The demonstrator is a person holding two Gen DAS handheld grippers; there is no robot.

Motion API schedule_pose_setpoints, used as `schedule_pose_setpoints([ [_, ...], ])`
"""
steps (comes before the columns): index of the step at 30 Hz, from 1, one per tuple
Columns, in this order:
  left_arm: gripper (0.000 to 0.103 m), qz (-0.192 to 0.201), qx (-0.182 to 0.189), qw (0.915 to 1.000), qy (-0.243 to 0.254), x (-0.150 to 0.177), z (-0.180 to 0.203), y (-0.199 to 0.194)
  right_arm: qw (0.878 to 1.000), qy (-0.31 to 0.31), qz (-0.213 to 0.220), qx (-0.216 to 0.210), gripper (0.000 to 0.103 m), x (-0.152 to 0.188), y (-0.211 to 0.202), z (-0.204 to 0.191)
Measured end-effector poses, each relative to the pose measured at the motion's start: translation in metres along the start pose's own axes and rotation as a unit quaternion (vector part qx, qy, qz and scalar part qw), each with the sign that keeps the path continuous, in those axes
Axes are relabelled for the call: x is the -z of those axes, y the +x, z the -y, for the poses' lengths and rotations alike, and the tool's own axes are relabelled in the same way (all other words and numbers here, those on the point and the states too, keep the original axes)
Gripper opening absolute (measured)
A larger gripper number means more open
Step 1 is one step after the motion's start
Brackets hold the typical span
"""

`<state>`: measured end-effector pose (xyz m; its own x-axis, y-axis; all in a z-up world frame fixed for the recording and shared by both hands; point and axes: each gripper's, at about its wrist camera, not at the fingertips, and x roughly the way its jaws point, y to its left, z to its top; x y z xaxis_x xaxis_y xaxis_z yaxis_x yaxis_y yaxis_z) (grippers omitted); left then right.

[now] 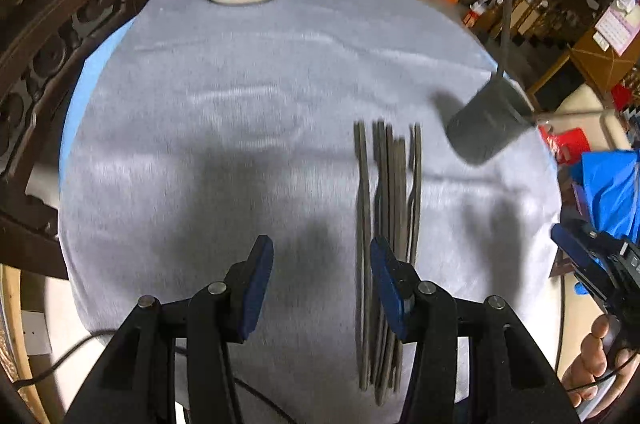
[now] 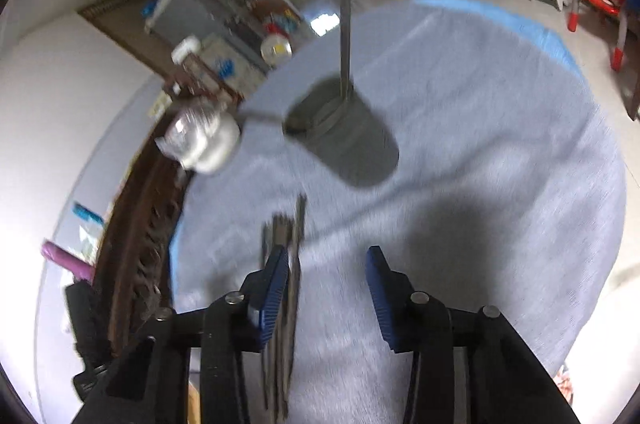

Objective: Organize utensils
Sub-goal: 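Open both tools to drop the rods into the grey cup, then move both tools back down to the rod bundle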

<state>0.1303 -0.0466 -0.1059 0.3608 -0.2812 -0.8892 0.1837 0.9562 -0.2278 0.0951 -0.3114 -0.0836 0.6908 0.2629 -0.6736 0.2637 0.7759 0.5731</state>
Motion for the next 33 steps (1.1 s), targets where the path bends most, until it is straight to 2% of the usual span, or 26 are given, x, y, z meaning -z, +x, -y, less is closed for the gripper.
schedule_pose_setpoints([
  [6, 0.053, -0.016, 0.015, 0.9996, 0.017, 0.010, 0.014, 0.012, 0.999, -0.025, -0.028, 0.016, 0.041, 0.016, 0.020, -0.005],
  [8, 0.063, -0.013, 0.009, 0.9995, 0.028, 0.010, 0.021, 0.016, 0.999, -0.023, -0.027, 0.021, 0.041, 0.016, 0.020, -0.001],
  [12, 0.063, -0.032, 0.021, 0.9986, 0.037, 0.011, 0.033, 0.031, 0.999, -0.016, -0.027, 0.024, 0.042, 0.015, 0.017, 0.001],
  [15, 0.063, -0.037, 0.000, 0.9987, 0.034, 0.011, 0.031, 0.043, 0.999, -0.018, -0.030, 0.025, 0.042, 0.016, 0.015, 0.000],
  [19, 0.063, -0.053, -0.002, 0.9985, 0.013, 0.009, 0.020, 0.056, 0.999, -0.022, -0.038, 0.024, 0.042, 0.018, 0.019, -0.002],
  [23, 0.063, -0.047, -0.007, 0.9988, 0.004, 0.006, 0.012, 0.054, 0.998, -0.036, -0.056, 0.020, 0.042, 0.023, 0.032, -0.012],
  [27, 0.063, -0.041, 0.019, 0.9989, 0.005, 0.008, 0.013, 0.048, 0.995, -0.073, -0.060, 0.023, 0.042, 0.024, 0.048, -0.029],
  [30, 0.063, -0.047, 0.033, 0.9983, 0.015, 0.013, 0.015, 0.047, 0.995, -0.077, -0.064, 0.023, 0.042, 0.019, 0.062, -0.031],
  [33, 0.063, -0.038, 0.042, 0.9984, -0.004, 0.016, 0.004, 0.039, 0.989, -0.107, -0.097, 0.023, 0.042, 0.014, 0.085, -0.039],
])
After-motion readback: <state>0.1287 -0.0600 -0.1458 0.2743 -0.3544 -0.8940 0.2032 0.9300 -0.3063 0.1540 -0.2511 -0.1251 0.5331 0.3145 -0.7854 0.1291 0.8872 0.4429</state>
